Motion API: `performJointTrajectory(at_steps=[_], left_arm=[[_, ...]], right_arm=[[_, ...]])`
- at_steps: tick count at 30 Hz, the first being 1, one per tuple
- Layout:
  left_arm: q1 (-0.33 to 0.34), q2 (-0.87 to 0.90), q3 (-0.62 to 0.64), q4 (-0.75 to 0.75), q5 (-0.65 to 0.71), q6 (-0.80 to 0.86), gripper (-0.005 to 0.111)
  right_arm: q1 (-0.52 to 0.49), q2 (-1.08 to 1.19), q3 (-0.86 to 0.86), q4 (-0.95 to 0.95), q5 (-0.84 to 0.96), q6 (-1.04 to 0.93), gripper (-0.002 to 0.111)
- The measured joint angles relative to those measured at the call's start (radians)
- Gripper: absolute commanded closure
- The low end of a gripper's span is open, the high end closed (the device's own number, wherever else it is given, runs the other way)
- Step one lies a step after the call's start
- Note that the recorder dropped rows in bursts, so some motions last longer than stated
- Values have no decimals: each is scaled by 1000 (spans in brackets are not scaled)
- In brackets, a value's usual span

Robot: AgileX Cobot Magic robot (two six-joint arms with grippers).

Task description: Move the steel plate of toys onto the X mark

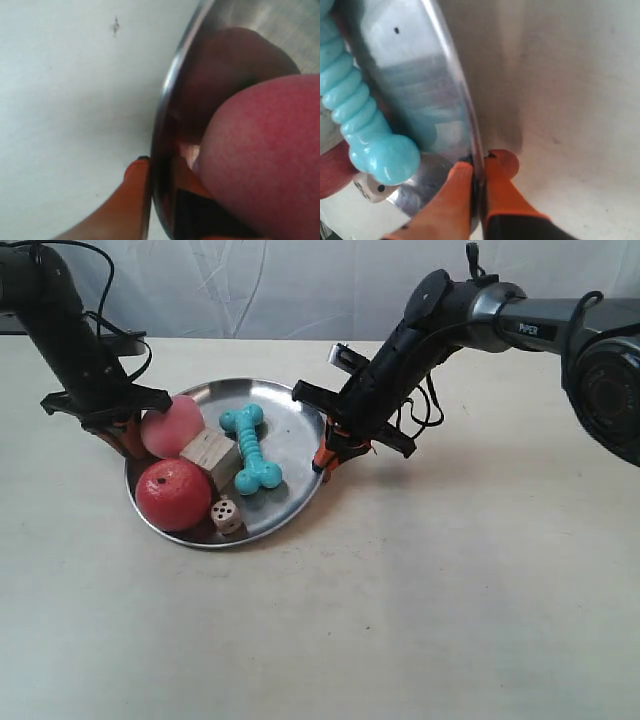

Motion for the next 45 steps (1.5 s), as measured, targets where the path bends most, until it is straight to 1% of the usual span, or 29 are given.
performJointTrajectory(at_steps=[2, 3, 4, 5, 6, 7, 8, 10, 17, 18, 20, 22, 23, 25, 27, 28, 31, 32, 35, 37, 40, 42, 45], left_arm=[[-4, 0, -4, 7, 8, -15, 105], [-4, 0, -4, 7, 7, -17, 101], [-4, 0, -4, 5, 12, -20, 93], [-8, 0, -4, 1, 16, -25, 86], [-8, 0, -4, -5, 16, -33, 75], [-12, 0, -4, -19, 18, -53, 70], [-15, 0, -5, -21, 20, -70, 65], [-21, -2, -5, -7, 22, -110, 62], [-19, -21, -5, 118, 23, -141, 62], [-14, -30, -5, 136, 23, -141, 65], [-1, -64, -5, 169, 23, -143, 77], [17, -111, -5, 184, 23, -145, 96], [27, -138, -5, 192, 23, -145, 106], [43, -198, -5, 198, 23, -145, 106], [55, -259, -5, 201, 23, -140, 106], [58, -296, -5, 201, 23, -135, 106], [62, -421, 18, 145, 8, -91, 106], [62, -473, 38, 112, -8, -68, 106], [60, -633, 130, -60, -78, 59, 106], [53, -755, 223, -179, -125, 159, 106], [48, -928, 375, -314, -202, 290, 106], [46, -1030, 477, -372, -263, 364, 106], [46, -1163, 631, -408, -357, 434, 106]], right_arm=[[0, 15, -20, -16, 11, 18, 108], [0, 17, -24, -23, 14, 22, 105], [0, 17, -29, -34, 17, 22, 94], [0, 17, -31, -54, 22, 27, 86], [0, 17, -31, -65, 23, 29, 71], [0, 19, -31, -83, 23, 36, 65], [2, 21, -31, -89, 23, 38, 62], [2, 21, -31, -96, 23, 42, 62], [-4, 6, -36, -106, 23, 47, 62], [-7, -6, -36, -120, 23, 47, 62], [-20, -46, -36, -156, 21, 47, 62], [-32, -103, -36, -220, 15, 35, 64], [-35, -129, -38, -250, 10, 28, 68], [-40, -204, -38, -328, 10, 5, 82], [-42, -278, -38, -401, 10, -4, 105], [-44, -324, -31, -425, 10, -12, 108], [-42, -479, 27, -444, -7, -27, 108], [-41, -524, 52, -446, -24, -29, 108], [-30, -690, 172, -446, -98, -43, 108], [-16, -818, 290, -448, -173, -56, 108], [13, -1006, 502, -452, -296, -77, 108], [36, -1137, 652, -455, -388, -82, 108], [69, -1301, 859, -455, -526, -85, 108]])
